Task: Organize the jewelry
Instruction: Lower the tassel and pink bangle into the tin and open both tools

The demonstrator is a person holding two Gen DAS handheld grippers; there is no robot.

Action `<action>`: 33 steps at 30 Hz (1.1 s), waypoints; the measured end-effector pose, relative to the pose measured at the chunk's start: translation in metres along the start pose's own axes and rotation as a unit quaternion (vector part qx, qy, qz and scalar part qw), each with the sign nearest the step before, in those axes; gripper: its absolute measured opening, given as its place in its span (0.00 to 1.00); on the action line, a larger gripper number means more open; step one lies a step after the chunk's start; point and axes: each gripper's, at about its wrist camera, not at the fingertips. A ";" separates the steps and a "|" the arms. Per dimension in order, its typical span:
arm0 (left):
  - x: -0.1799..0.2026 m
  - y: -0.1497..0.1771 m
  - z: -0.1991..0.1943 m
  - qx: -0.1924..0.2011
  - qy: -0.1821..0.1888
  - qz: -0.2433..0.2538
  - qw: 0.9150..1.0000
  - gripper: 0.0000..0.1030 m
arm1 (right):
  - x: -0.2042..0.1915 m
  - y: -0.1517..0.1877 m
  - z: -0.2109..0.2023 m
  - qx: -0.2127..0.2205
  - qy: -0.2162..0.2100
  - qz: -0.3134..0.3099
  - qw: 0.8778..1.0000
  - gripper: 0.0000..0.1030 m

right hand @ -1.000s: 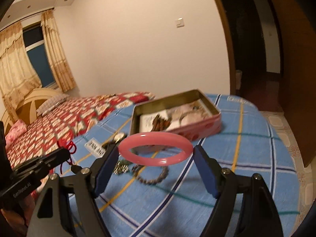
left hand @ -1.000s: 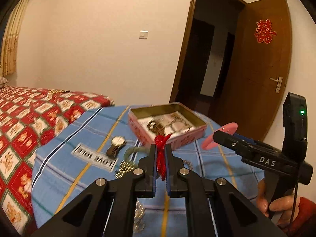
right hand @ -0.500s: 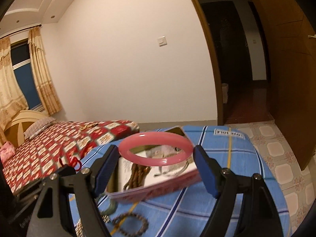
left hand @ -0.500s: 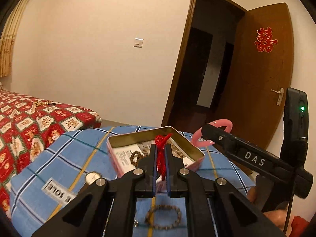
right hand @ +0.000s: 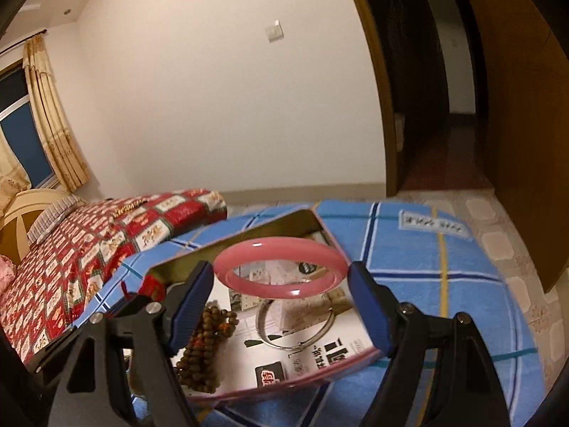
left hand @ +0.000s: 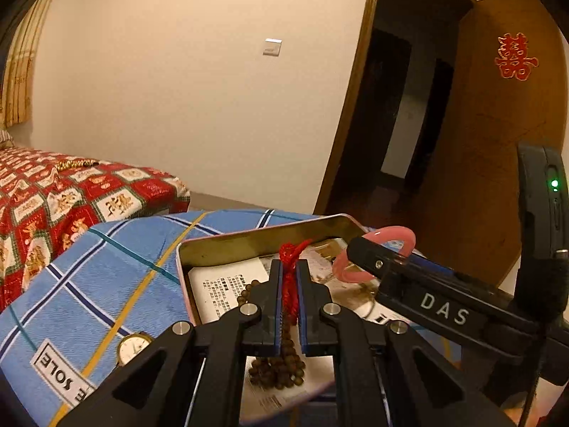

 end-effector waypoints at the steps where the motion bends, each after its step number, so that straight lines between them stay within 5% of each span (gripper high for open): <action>1: -0.001 0.001 0.004 -0.004 -0.003 -0.003 1.000 0.06 | 0.001 0.001 0.005 -0.008 -0.003 0.002 1.000 0.78; 15: -0.004 0.004 0.029 -0.040 -0.021 -0.007 0.999 0.06 | 0.006 -0.003 0.038 -0.035 -0.036 0.002 0.999 0.79; 17: -0.005 0.004 0.029 -0.041 -0.019 -0.007 0.999 0.09 | 0.006 -0.004 0.038 -0.033 -0.045 0.005 0.998 0.86; 20: -0.002 0.005 0.028 -0.043 -0.019 0.002 0.999 0.33 | 0.009 -0.005 0.033 -0.023 -0.061 0.024 0.998 0.88; 22: 0.002 0.004 0.024 -0.033 -0.025 0.012 0.999 0.66 | 0.012 -0.007 0.025 -0.007 -0.055 0.031 0.998 0.88; 25: 0.007 0.003 0.013 -0.002 -0.028 0.023 0.999 0.70 | 0.014 -0.008 0.018 0.016 -0.033 0.031 0.999 0.89; 33: 0.012 0.003 0.008 0.001 -0.050 0.039 0.998 0.70 | 0.013 -0.010 0.008 0.053 0.015 0.022 0.998 0.91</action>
Point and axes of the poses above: each gripper's, at about its wrist camera, not at the fingertips, and z roughly the way its jaws point, x to its right, y to its underside, and after that the axes turned 6 degrees about x, right-handed
